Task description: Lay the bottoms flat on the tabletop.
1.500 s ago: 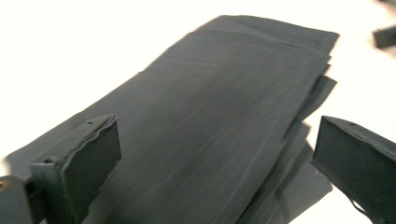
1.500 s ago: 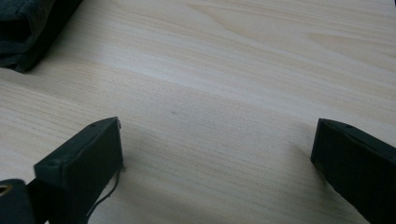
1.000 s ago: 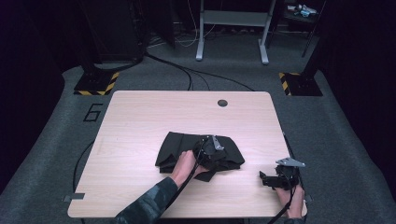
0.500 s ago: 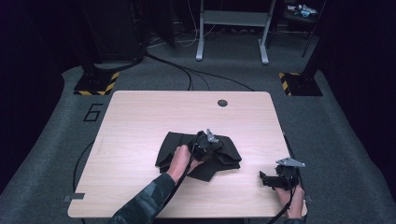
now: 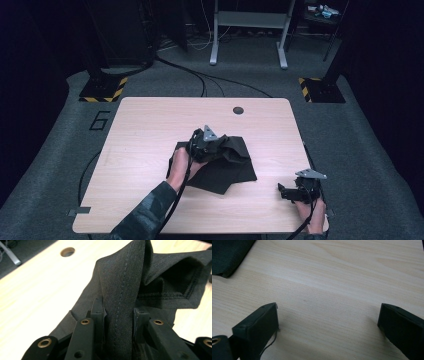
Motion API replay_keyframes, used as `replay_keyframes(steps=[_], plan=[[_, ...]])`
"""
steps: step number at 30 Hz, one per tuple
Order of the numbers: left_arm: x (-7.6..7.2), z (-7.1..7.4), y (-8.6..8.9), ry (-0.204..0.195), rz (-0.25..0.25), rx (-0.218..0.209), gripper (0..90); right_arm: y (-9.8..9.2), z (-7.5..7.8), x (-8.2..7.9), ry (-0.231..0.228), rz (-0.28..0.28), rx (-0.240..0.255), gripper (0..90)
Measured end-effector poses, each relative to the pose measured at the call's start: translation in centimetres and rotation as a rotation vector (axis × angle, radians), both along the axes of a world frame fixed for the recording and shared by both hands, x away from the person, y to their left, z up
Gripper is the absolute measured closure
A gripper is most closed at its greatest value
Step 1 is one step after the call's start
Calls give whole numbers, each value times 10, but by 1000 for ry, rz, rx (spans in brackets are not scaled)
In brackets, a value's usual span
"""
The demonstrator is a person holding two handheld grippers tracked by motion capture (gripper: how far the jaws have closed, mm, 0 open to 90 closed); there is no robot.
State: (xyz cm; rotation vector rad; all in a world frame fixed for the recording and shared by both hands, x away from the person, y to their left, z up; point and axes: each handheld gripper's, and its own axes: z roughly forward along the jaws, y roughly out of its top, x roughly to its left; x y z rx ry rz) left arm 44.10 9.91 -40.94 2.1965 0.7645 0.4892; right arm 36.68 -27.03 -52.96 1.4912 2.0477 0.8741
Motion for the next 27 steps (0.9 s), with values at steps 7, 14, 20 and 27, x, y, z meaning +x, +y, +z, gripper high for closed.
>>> replay_keyframes(steps=[7,14,20,27], plan=[[-6,15,28,-32,40,-36,696,0,0,0,0,-2,0,26],[-12,22,55,-58,88,-70,696,0,0,0,1,-2,0,25],[-17,26,83,-76,135,-112,693,0,0,0,-1,-5,0,26],[-24,27,122,-98,201,-146,692,0,0,0,0,-9,1,26]])
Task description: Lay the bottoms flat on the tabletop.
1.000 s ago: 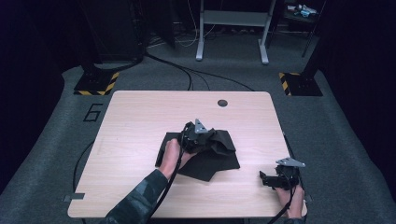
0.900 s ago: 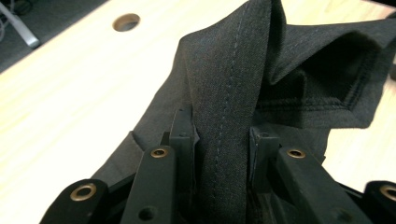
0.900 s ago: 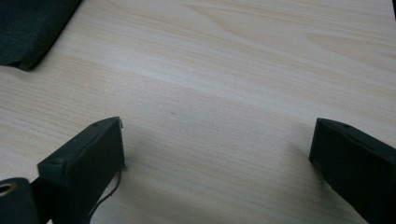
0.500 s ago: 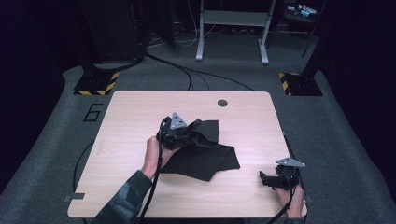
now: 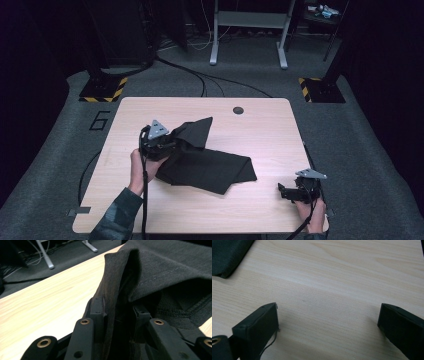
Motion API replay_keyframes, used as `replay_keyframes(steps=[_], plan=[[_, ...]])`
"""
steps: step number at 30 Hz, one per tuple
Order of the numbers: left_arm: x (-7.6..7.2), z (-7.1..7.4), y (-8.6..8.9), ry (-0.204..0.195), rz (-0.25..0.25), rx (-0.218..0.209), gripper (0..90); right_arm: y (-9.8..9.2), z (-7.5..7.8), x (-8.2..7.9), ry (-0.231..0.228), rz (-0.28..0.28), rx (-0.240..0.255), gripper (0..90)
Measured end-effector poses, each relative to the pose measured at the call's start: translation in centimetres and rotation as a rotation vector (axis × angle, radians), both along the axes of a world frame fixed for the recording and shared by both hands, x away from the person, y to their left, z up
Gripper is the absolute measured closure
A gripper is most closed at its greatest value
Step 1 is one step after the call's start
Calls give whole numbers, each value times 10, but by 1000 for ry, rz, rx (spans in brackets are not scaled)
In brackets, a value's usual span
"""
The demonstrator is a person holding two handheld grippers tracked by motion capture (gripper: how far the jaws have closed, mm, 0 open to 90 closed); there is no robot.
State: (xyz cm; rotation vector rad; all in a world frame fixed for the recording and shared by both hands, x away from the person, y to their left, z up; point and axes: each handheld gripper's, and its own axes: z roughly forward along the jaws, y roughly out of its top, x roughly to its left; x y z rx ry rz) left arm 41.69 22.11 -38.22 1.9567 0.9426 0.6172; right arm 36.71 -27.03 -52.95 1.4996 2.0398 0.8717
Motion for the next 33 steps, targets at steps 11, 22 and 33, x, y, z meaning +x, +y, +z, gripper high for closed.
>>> replay_keyframes(steps=[11,22,33], plan=[[-7,-9,59,-4,136,-69,720,0,0,0,1,-4,-1,25],[-15,-47,135,99,304,-144,625,1,1,0,9,-19,-1,23],[-49,-83,192,208,428,-162,275,38,21,9,29,54,60,16]])
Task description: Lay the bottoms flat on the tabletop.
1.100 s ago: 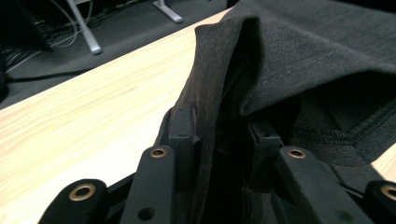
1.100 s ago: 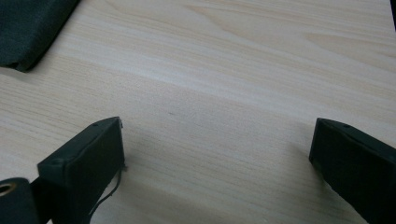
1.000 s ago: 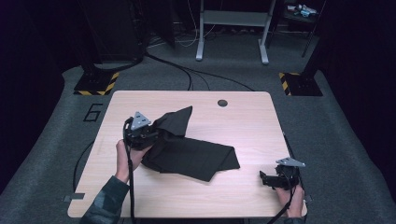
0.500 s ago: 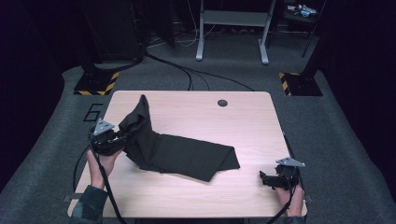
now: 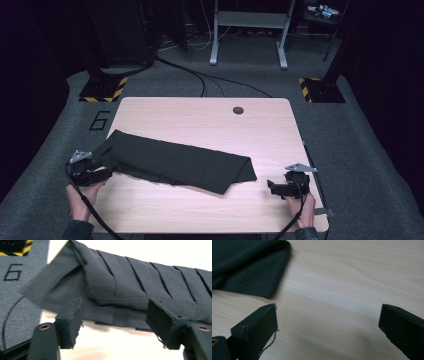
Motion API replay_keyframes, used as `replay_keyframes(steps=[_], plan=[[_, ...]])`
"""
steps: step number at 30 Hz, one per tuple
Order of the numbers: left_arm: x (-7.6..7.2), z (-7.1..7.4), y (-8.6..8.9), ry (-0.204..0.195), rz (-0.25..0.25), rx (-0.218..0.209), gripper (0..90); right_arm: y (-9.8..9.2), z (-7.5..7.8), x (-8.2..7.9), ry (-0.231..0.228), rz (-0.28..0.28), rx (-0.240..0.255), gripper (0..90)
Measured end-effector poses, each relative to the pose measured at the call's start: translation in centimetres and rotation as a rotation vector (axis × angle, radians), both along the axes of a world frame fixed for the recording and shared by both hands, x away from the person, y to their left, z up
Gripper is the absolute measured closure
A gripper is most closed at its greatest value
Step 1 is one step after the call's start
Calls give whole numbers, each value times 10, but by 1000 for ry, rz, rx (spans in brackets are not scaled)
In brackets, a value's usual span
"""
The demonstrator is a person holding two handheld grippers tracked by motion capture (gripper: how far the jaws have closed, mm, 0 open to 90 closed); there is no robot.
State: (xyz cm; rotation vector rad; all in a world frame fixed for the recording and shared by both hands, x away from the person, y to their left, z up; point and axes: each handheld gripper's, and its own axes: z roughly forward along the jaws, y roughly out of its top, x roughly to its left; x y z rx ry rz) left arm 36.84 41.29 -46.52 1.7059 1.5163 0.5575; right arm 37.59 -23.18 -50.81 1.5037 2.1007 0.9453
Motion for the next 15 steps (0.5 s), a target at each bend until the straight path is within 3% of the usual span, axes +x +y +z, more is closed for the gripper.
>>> replay_keyframes(steps=[3,4,6,8,9,11,12,14,15], plan=[[3,6,3,-36,11,6,238,25,10,8,0,59,25,14],[6,8,2,-30,2,5,222,38,15,13,2,85,42,13],[19,10,-5,-44,-11,9,200,61,21,21,-6,136,55,13],[33,10,-12,-32,-38,13,174,87,27,29,0,185,67,13],[45,9,-19,-9,-60,42,149,115,31,36,-9,239,53,18],[61,4,-30,-3,-79,50,149,126,31,39,-11,251,41,22],[70,0,-36,23,-95,82,143,140,30,44,-5,269,34,24],[86,-12,-47,64,-129,108,129,165,21,59,10,306,36,33],[90,-17,-51,80,-141,126,129,182,12,68,44,316,7,37]])
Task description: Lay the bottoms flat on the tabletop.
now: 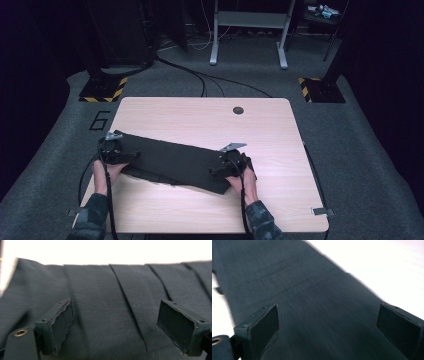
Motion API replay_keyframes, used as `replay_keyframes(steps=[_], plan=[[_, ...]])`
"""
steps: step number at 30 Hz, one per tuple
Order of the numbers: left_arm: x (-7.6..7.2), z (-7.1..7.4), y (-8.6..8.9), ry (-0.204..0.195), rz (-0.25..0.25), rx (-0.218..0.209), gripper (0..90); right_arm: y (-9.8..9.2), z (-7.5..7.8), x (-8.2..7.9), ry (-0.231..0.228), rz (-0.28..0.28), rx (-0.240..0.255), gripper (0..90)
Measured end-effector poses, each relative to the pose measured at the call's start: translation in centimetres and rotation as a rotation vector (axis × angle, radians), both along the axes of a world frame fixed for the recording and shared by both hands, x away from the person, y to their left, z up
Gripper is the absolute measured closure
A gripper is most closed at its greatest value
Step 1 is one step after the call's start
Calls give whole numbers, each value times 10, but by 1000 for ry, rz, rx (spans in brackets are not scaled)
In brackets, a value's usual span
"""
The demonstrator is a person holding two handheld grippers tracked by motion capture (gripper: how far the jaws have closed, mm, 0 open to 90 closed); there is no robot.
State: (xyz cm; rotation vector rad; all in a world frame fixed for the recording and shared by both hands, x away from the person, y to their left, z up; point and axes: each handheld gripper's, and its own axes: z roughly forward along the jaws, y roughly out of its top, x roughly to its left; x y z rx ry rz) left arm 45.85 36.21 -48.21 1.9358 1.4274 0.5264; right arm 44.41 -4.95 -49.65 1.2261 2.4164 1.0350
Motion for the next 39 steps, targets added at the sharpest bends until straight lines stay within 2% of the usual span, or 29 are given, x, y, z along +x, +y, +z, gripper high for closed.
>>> replay_keyframes(steps=[1,2,3,5,8,10,14,24,25,27,30,31,32,33,35,36,39], plan=[[2,-3,-3,10,-5,-1,129,0,0,0,0,0,0,37],[4,-8,-6,19,-6,20,129,5,-4,2,6,5,-20,36],[4,-10,-9,27,-11,40,127,12,-13,6,33,6,-50,34],[4,-15,-13,41,-24,43,126,13,-15,6,38,6,-56,34],[3,-22,-18,46,-29,79,125,11,-15,6,31,10,-70,46],[0,-24,-21,38,-24,93,124,12,-15,5,28,4,-78,46],[-4,-24,-28,51,-38,115,117,10,-16,4,26,2,-86,47],[-22,-25,-50,38,-76,79,117,-19,-15,-1,46,-29,-91,45],[-25,-25,-54,36,-81,64,117,-26,-15,-3,43,-36,-90,45],[-29,-25,-59,36,-85,37,117,-29,-16,-4,44,-39,-85,45],[-37,-25,-70,44,-110,16,117,-49,-17,-12,32,-63,-75,46],[-39,-25,-72,38,-111,11,117,-49,-17,-12,32,-63,-75,46],[-42,-25,-77,36,-114,-6,117,-57,-17,-16,39,-75,-72,46],[-46,-24,-81,41,-129,1,117,-57,-17,-16,39,-75,-72,46],[-53,-24,-91,42,-147,-11,117,-69,-16,-20,35,-85,-75,48],[-57,-25,-96,34,-148,-23,117,-73,-16,-22,36,-94,-77,48],[-72,-24,-113,32,-194,-59,117,-93,-16,-30,36,-124,-86,50]])
